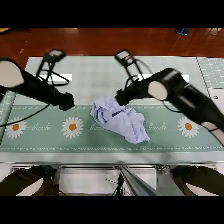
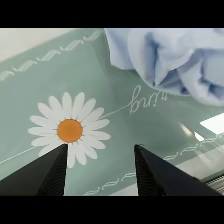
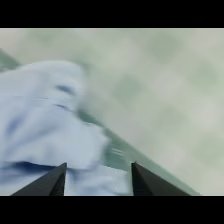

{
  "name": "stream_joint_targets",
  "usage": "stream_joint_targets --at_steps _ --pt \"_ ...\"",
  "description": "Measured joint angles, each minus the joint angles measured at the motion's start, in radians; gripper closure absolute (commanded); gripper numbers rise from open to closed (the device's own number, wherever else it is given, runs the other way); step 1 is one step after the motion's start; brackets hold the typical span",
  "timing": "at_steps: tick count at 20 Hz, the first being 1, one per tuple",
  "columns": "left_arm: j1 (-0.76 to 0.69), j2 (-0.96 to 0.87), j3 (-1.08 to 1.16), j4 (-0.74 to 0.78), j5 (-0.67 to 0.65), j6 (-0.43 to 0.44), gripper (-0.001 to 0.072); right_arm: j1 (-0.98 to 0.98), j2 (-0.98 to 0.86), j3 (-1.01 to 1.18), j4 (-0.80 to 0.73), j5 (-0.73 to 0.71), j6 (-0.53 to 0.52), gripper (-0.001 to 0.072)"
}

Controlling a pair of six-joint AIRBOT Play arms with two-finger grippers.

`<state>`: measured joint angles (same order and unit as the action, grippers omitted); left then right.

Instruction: Fold the shirts.

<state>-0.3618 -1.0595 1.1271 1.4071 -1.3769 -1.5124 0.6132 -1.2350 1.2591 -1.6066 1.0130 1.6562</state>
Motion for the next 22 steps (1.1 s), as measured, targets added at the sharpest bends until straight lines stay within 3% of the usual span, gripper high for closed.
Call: stream_joint_targets --at_steps 4,5,7,8,9,13,18,19,20,21,22 --pt "0.014 -0.031 -0.165 -0.109 0.121 0.074 0.018 -0.252 0.105 -0.016 -0.08 0.098 -0.027 0.0213" --pt "0.028 -0.044 -0.192 -0.161 0.148 0.102 0.0078 -0.326 0.121 -0.028 -0.065 0.117 -0.043 0.0213" --pt "0.071 -0.065 -0.222 -0.286 0.198 0.156 0.0037 -0.474 0.142 -0.062 0.004 0.144 -0.083 0.0201" --pt "0.098 -0.074 -0.232 -0.352 0.223 0.185 0.0038 -0.544 0.149 -0.084 0.06 0.155 -0.107 0.0143" --pt "0.122 -0.082 -0.238 -0.41 0.251 0.206 0.0038 -0.607 0.153 -0.108 0.115 0.163 -0.133 0.0133" --pt "0.179 -0.15 -0.251 -0.582 0.324 0.272 0.0038 -0.765 0.163 -0.206 0.307 0.175 -0.22 0.0132" --pt "0.15 -0.319 -0.252 -0.771 0.364 0.349 0.0042 -0.819 0.165 -0.33 0.432 0.182 -0.277 0.0133" --pt "0.138 -0.356 -0.248 -0.798 0.364 0.355 0.0101 -0.822 0.165 -0.349 0.447 0.186 -0.285 0.0132" --pt "0.128 -0.394 -0.241 -0.832 0.364 0.359 0.0465 -0.826 0.165 -0.367 0.463 0.188 -0.292 0.0133" --pt "0.121 -0.428 -0.235 -0.857 0.354 0.363 0.0682 -0.827 0.165 -0.381 0.475 0.198 -0.297 0.0133" --pt "0.116 -0.455 -0.227 -0.89 0.339 0.368 0.0678 -0.828 0.165 -0.394 0.483 0.207 -0.305 0.0133"
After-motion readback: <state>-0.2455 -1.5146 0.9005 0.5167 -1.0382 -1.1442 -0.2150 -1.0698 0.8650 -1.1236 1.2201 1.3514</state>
